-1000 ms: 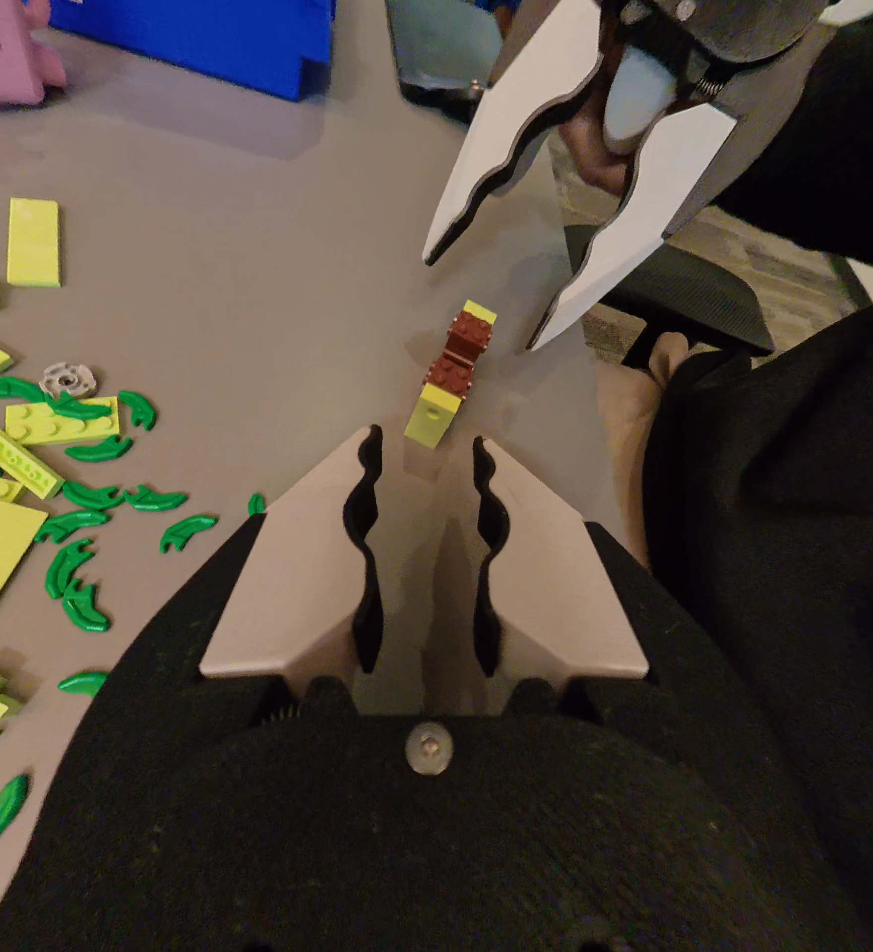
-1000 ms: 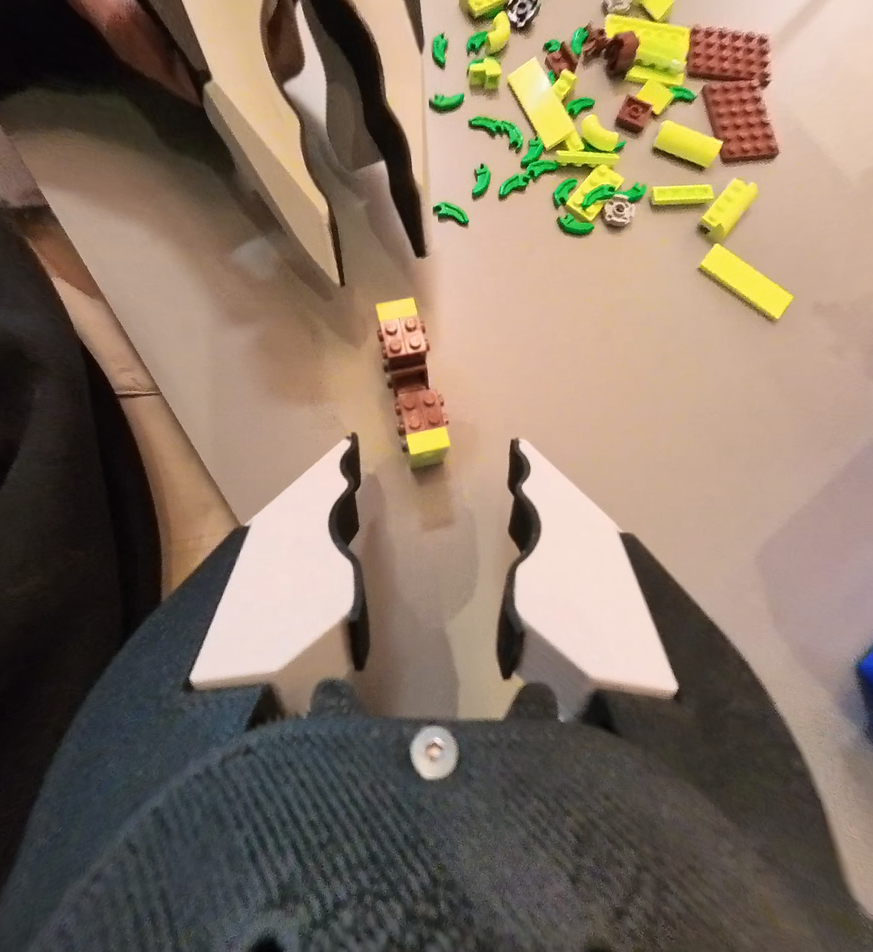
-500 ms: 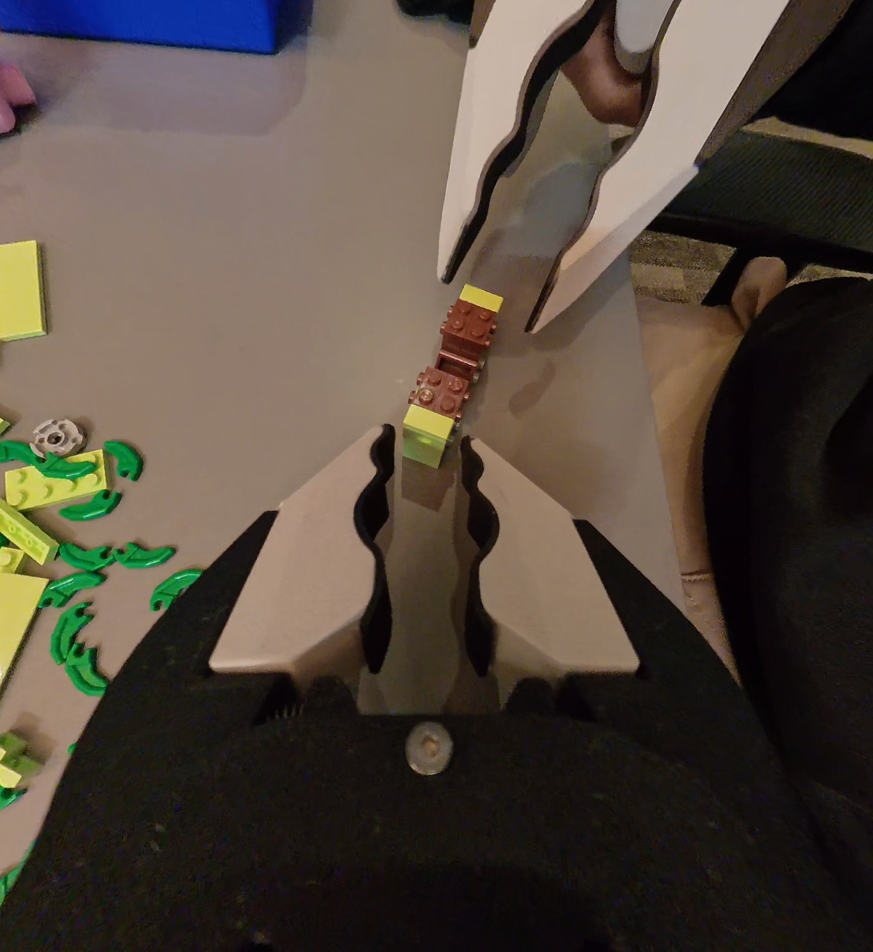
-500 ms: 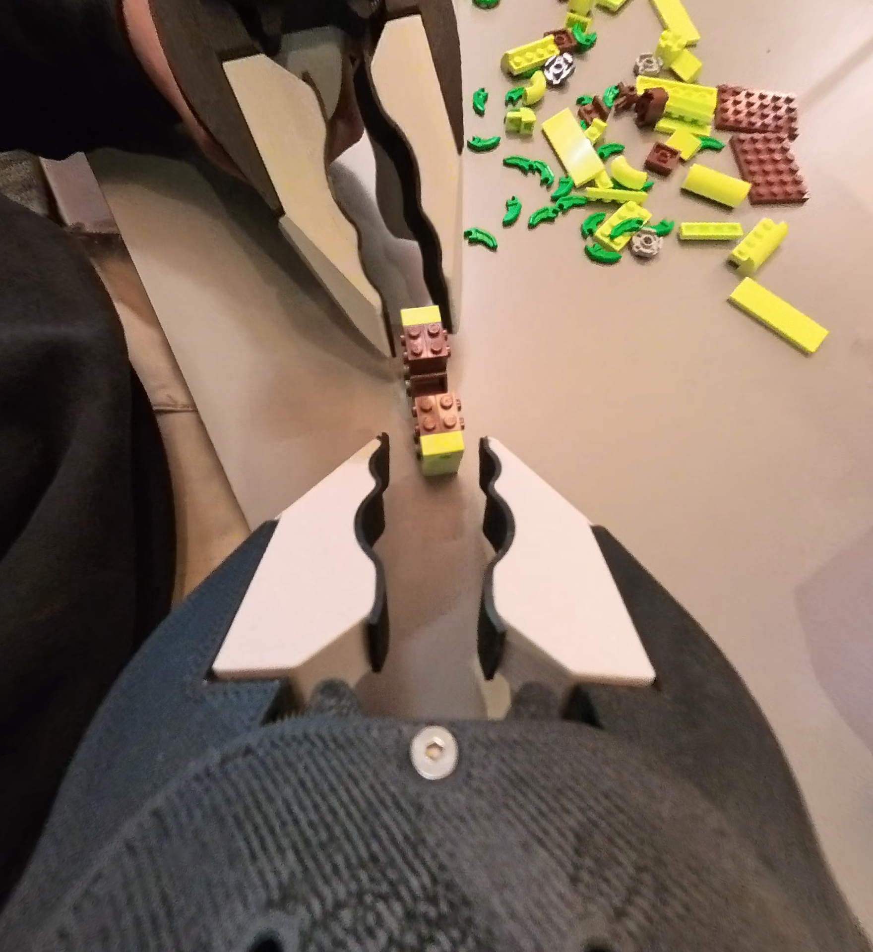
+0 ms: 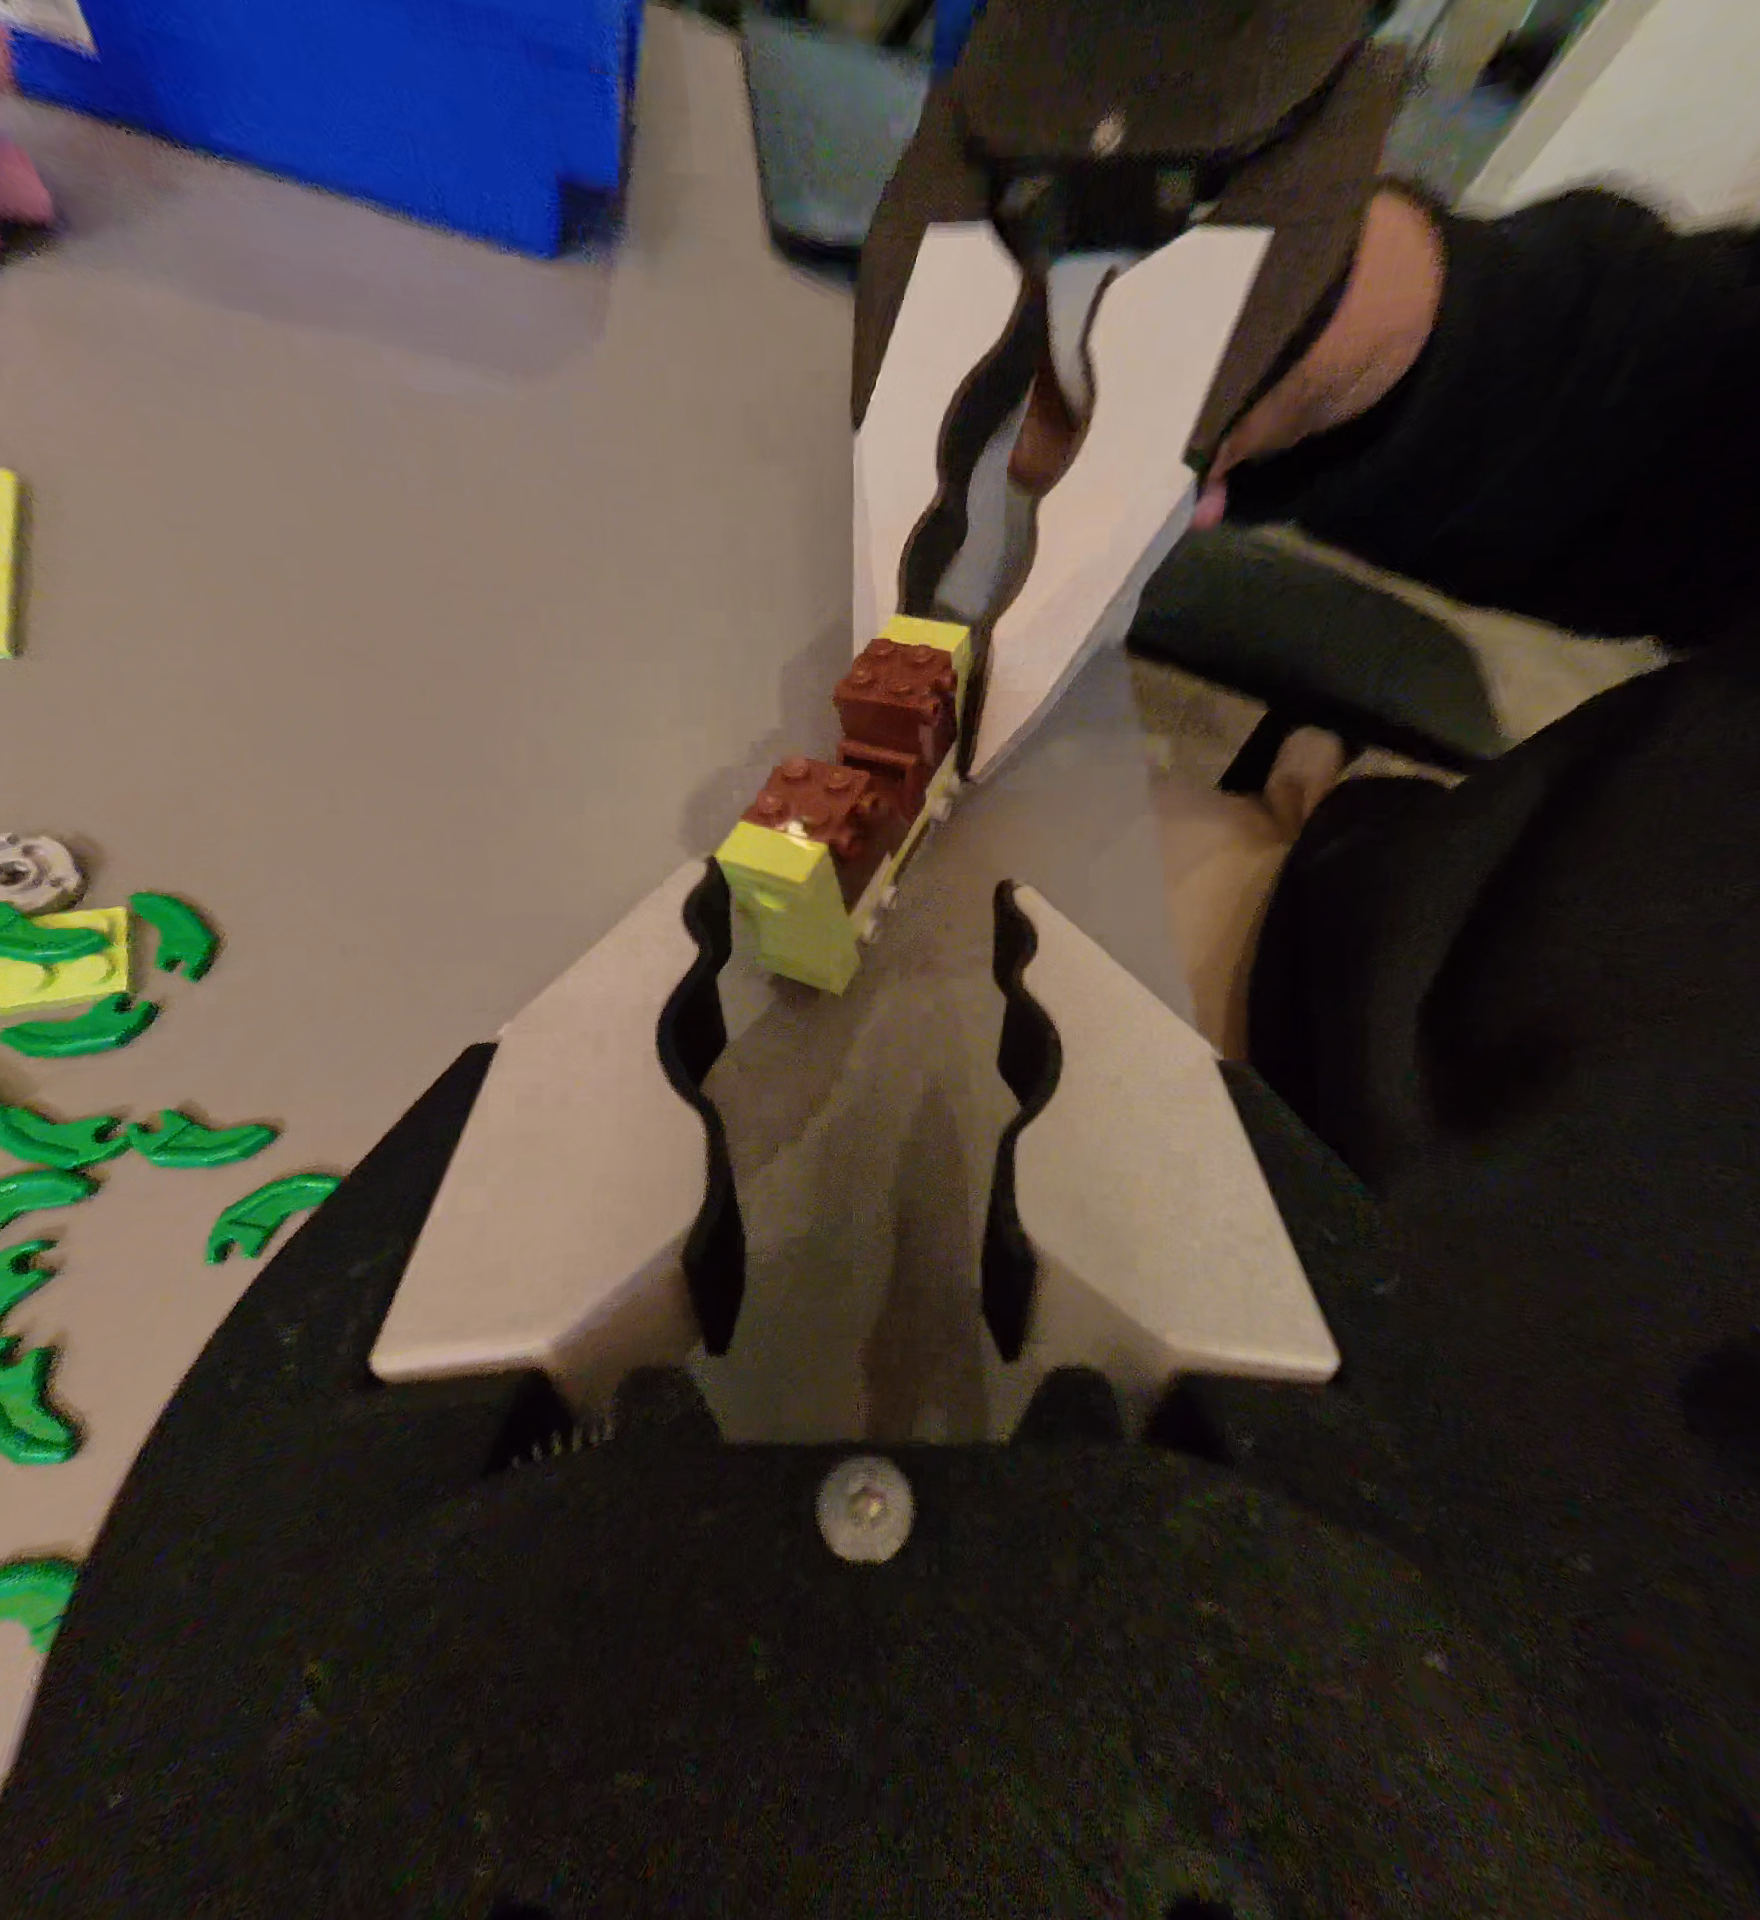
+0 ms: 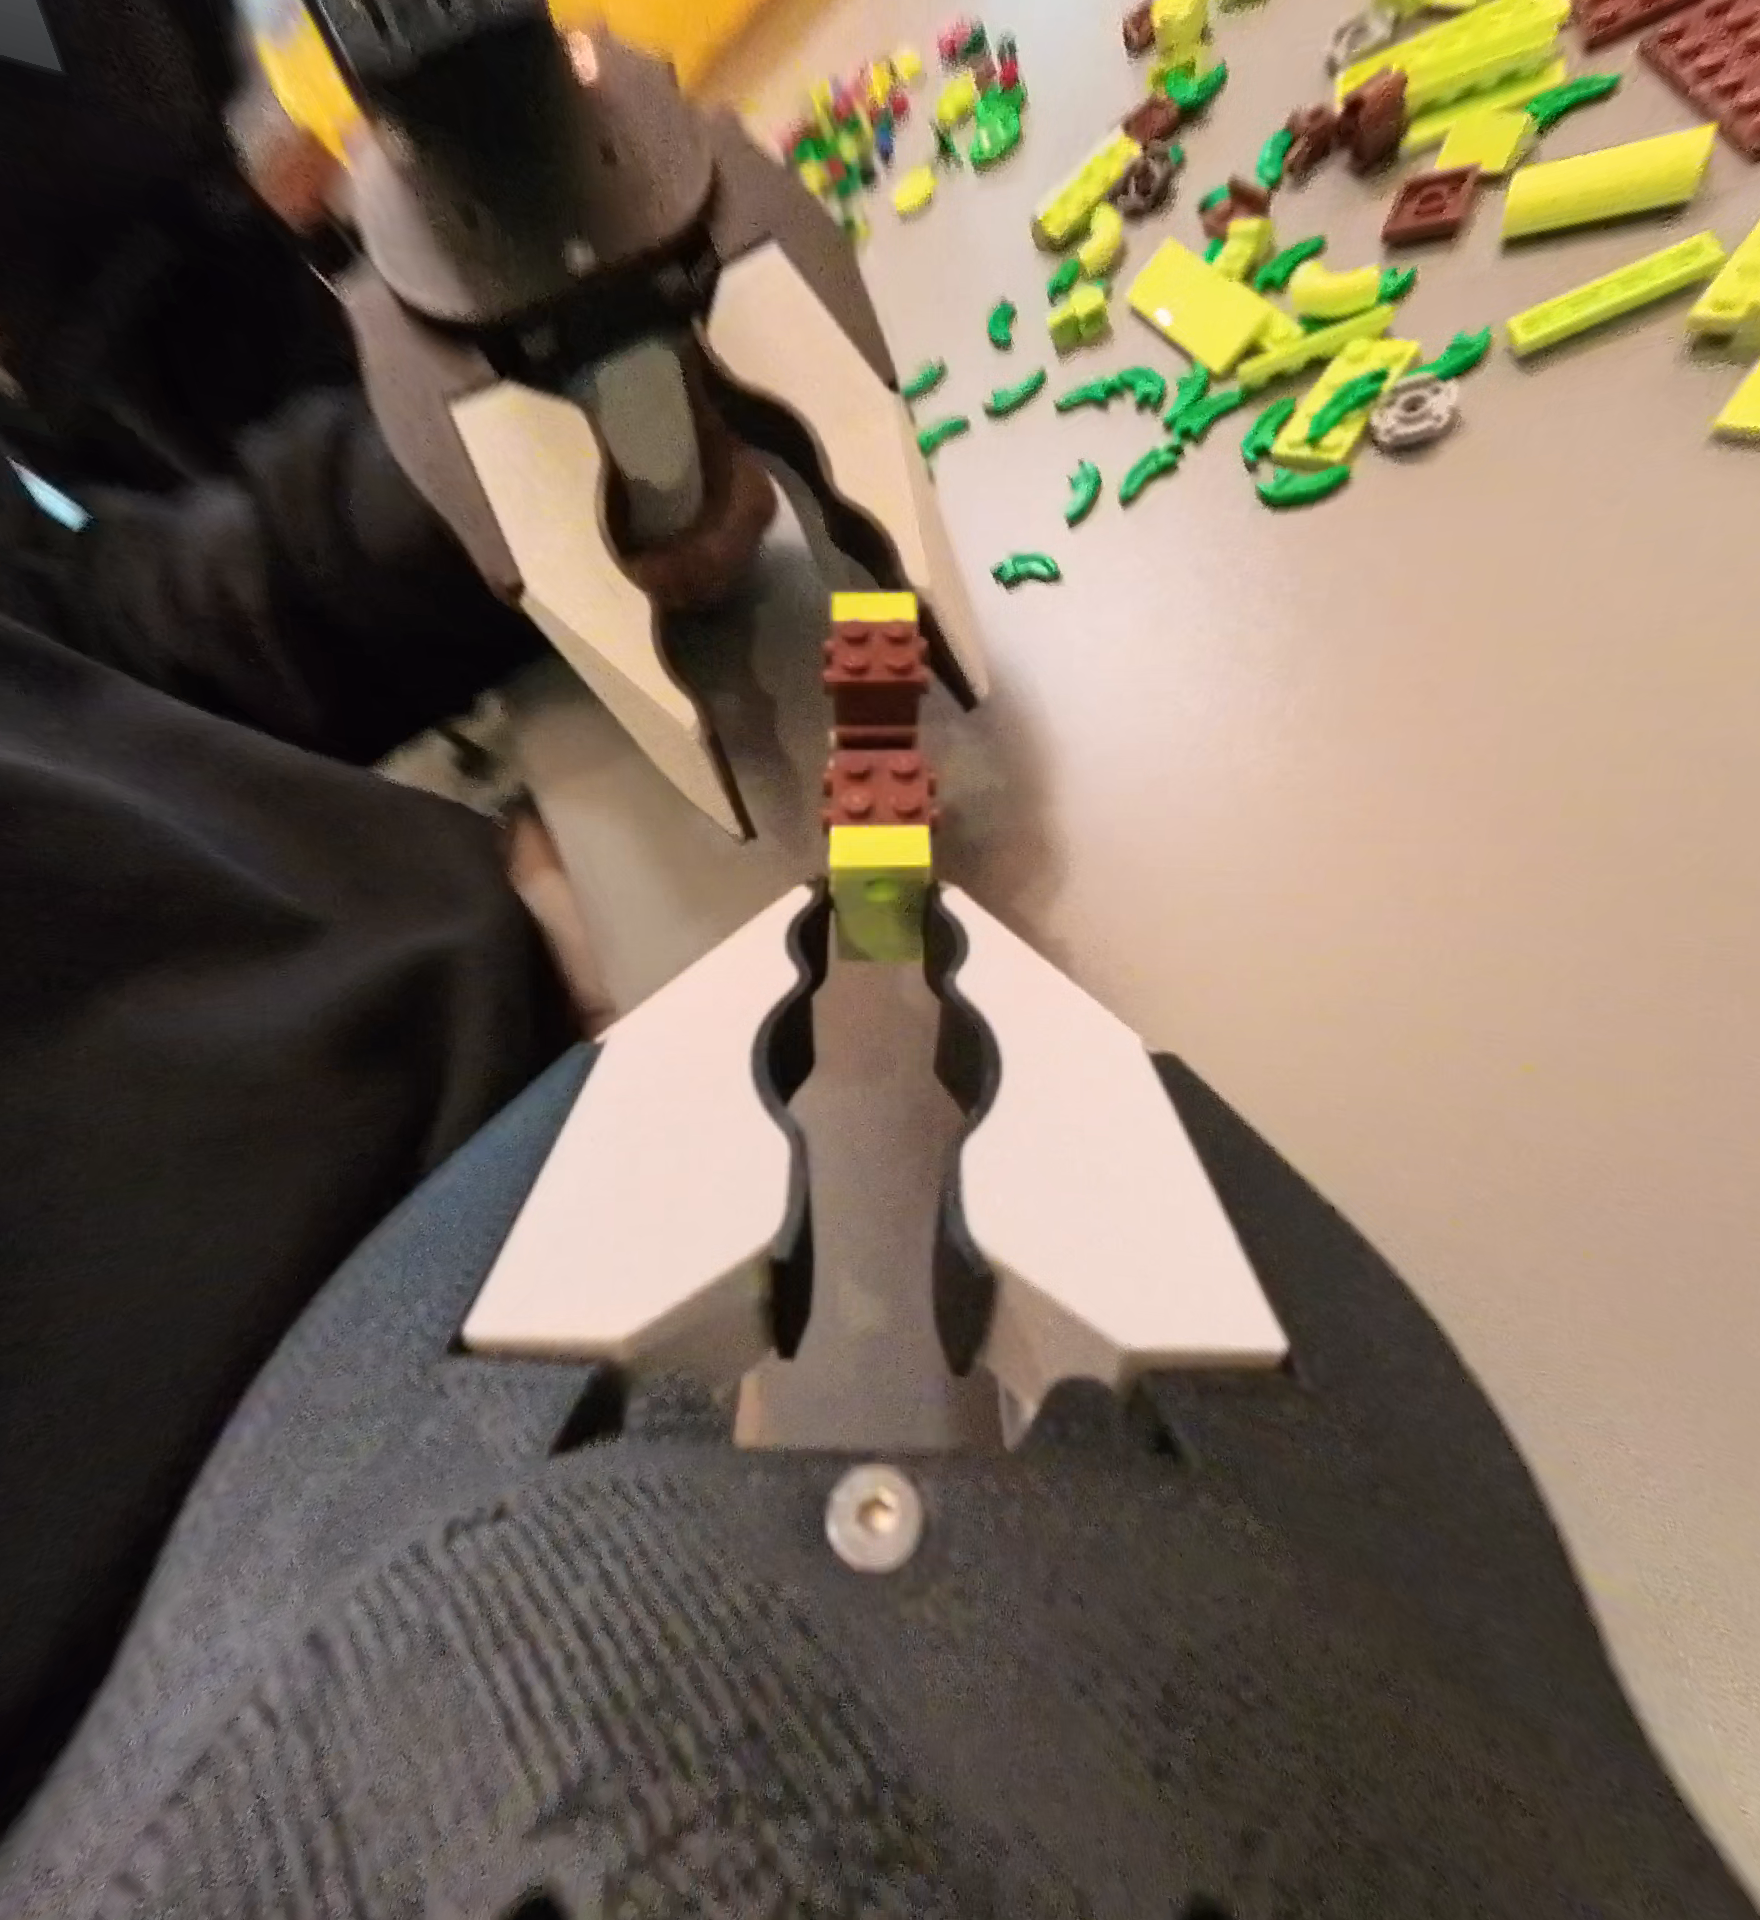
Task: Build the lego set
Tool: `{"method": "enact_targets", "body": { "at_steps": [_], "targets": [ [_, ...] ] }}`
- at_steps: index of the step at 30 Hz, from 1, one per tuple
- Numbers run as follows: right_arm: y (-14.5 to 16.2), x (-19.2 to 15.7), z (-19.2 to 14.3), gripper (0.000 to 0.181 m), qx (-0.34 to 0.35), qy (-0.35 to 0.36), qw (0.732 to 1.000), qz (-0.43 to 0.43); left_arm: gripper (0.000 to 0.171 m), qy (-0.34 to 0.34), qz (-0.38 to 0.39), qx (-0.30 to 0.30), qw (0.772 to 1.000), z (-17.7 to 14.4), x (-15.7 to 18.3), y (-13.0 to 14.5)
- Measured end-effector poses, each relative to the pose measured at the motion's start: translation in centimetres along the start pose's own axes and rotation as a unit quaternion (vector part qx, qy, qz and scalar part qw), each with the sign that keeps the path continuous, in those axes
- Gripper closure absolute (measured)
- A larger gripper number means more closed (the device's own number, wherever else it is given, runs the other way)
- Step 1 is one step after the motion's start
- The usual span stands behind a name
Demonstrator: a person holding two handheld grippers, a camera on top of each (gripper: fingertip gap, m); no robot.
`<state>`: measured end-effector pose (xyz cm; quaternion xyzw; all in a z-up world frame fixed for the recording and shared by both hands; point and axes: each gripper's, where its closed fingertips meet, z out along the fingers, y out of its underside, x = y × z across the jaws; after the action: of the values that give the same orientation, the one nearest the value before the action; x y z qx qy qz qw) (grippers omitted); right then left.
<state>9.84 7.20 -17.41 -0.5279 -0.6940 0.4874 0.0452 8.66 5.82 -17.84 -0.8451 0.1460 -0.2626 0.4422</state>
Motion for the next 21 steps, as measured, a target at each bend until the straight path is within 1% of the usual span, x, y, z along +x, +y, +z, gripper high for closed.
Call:
{"method": "enact_targets", "body": {
  "at_steps": [2, 5, 8, 12, 13, 14, 17, 21],
  "targets": [
    [-0.9, -0.6, -0.7, 0.167, 0.025, -0.048, 0.997, 0.052, 0.113, 0.009, 0.003, 0.048, 0.999, -1.1, 0.2, -1.1],
    [-1.4, -1.4, -1.4, 0.167, 0.034, -0.109, 0.988, 0.108, 0.109, -0.019, 0.054, 0.085, 0.995, -2.2, 0.5, -2.0],
    [-1.2, -1.1, -1.5, 0.167, 0.031, -0.119, 0.982, 0.145, 0.107, -0.039, 0.084, 0.071, 0.993, -1.8, 0.6, -1.9],
    [-1.5, -1.9, -1.6, 0.167, 0.040, -0.166, 0.969, 0.179, 0.107, -0.088, 0.152, 0.059, 0.983, -1.4, 0.6, -1.8],
    [-1.6, -2.1, -1.6, 0.167, 0.043, -0.177, 0.965, 0.189, 0.110, -0.103, 0.167, 0.056, 0.979, -1.4, 0.4, -1.8],
    [-1.6, -2.2, -1.7, 0.167, 0.044, -0.185, 0.961, 0.199, 0.118, -0.112, 0.177, 0.050, 0.977, -1.3, 0.3, -1.7],
    [-1.4, -2.1, -1.7, 0.167, 0.043, -0.191, 0.957, 0.212, 0.133, -0.112, 0.182, 0.045, 0.976, -1.2, 0.4, -1.5],
    [-1.5, -2.2, -1.9, 0.167, 0.049, -0.201, 0.953, 0.224, 0.135, -0.113, 0.189, 0.050, 0.974, -1.3, 0.6, -1.7]
  ]
}}
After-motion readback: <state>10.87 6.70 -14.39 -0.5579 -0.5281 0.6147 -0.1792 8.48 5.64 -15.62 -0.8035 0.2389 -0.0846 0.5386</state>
